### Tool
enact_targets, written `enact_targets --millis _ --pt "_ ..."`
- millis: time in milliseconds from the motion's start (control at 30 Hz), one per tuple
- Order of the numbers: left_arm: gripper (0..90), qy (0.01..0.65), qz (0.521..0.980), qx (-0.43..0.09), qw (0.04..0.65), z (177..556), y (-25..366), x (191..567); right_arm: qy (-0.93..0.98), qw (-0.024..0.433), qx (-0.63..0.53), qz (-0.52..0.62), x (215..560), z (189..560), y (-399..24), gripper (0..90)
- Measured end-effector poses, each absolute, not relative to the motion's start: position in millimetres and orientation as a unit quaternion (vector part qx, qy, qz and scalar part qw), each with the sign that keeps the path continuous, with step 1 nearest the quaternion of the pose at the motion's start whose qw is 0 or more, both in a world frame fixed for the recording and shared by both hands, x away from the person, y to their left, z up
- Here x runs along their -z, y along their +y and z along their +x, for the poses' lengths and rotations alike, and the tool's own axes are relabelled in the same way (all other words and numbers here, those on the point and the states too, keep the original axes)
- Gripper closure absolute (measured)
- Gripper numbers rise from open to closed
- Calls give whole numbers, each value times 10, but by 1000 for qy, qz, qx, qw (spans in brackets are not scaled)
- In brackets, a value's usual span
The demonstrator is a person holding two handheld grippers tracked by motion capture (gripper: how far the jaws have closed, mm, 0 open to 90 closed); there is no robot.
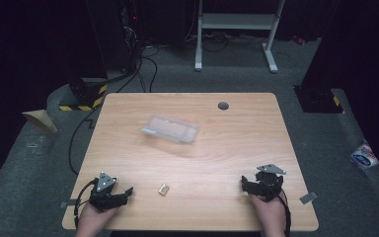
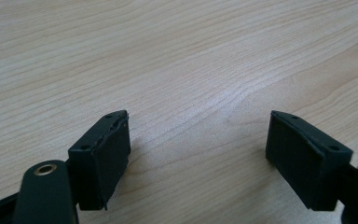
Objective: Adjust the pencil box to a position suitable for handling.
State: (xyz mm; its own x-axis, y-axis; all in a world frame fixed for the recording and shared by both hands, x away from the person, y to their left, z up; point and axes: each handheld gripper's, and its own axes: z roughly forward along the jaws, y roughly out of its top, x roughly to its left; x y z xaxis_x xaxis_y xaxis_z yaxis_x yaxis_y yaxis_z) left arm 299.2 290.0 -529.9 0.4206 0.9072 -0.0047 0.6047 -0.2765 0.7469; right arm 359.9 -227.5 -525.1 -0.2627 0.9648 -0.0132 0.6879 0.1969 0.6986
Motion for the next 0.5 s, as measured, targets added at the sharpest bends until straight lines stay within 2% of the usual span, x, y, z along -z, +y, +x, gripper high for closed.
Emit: enact_targets --millis 167,300,500 --pt "227 491 769 -222 343 2981 2910 5295 742 227 -296 557 5241 3589 -2271 85" --pt "233 497 765 -224 343 2989 2894 5297 744 227 -301 552 5228 3579 -2293 144" --pt "233 493 768 -222 342 2989 2903 5294 746 227 -310 544 5210 3548 -2295 177"
